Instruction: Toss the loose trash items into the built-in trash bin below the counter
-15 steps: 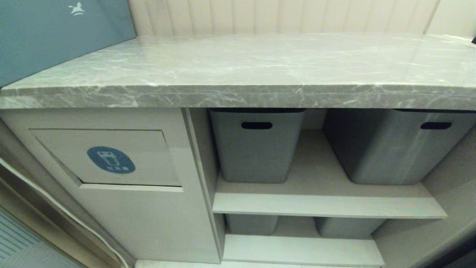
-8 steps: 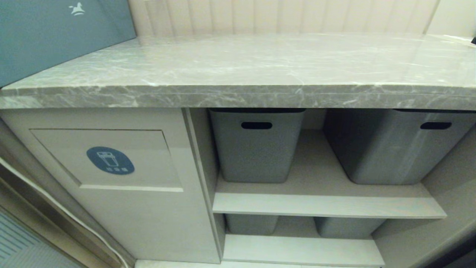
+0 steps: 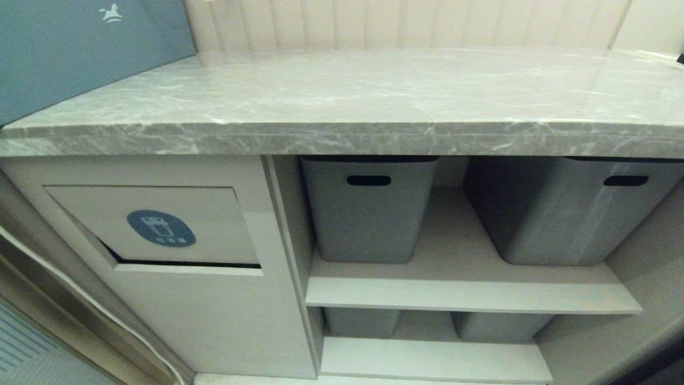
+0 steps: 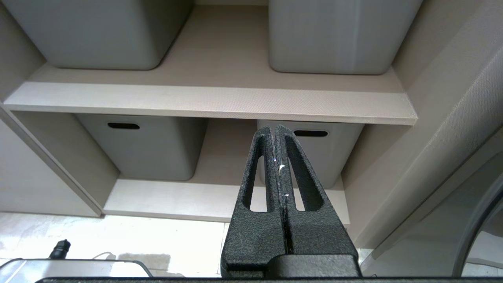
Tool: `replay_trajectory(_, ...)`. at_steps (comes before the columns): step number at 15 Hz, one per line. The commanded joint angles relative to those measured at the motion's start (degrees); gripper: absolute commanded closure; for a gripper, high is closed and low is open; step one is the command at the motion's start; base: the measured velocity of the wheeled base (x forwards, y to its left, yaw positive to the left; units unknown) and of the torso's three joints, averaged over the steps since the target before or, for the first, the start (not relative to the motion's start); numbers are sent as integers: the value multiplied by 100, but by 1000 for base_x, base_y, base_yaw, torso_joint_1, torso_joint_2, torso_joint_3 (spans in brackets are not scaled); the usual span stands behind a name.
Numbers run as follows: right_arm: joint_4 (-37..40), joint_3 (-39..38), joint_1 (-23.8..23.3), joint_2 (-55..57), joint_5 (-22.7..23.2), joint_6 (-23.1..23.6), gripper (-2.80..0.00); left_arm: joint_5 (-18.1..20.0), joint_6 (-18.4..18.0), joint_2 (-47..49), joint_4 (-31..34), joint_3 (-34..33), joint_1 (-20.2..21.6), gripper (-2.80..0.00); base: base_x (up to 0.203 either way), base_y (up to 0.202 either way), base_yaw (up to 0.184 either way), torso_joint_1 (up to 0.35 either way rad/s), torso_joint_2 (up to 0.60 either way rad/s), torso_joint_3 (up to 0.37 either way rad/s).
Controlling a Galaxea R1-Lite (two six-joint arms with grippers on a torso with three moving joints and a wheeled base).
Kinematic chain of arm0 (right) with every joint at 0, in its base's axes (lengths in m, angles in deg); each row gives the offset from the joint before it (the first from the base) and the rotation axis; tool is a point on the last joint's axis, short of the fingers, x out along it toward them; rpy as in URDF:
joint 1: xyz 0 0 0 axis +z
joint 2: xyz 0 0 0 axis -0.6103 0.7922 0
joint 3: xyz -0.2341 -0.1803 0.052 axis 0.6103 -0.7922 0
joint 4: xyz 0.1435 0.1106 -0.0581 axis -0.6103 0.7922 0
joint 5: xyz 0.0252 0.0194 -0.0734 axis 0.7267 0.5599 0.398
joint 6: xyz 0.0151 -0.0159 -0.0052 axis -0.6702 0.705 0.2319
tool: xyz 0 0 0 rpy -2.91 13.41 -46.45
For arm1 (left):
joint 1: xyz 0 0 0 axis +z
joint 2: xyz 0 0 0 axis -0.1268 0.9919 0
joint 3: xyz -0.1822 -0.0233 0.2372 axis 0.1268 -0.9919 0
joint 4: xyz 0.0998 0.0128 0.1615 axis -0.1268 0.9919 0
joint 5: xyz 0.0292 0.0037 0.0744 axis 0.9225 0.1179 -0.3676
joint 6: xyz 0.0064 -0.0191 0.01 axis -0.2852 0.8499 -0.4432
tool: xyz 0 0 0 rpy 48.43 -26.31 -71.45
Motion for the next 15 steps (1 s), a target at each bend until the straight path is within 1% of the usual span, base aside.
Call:
replay_trajectory(1, 0, 0, 0, 0, 0, 0, 0, -17, 31, -171, 30, -32, 9, 0, 0, 0, 0, 0, 0, 0)
replay_trajectory(3, 0, 0, 0, 0, 0, 0, 0, -63, 211, -171, 32, -41, 9, 0, 0, 0, 0, 0, 0, 0)
replay_trajectory(15, 18, 0, 0, 0, 0, 18, 0, -63, 229, -171, 26, -41, 9, 0, 0, 0, 0, 0, 0, 0)
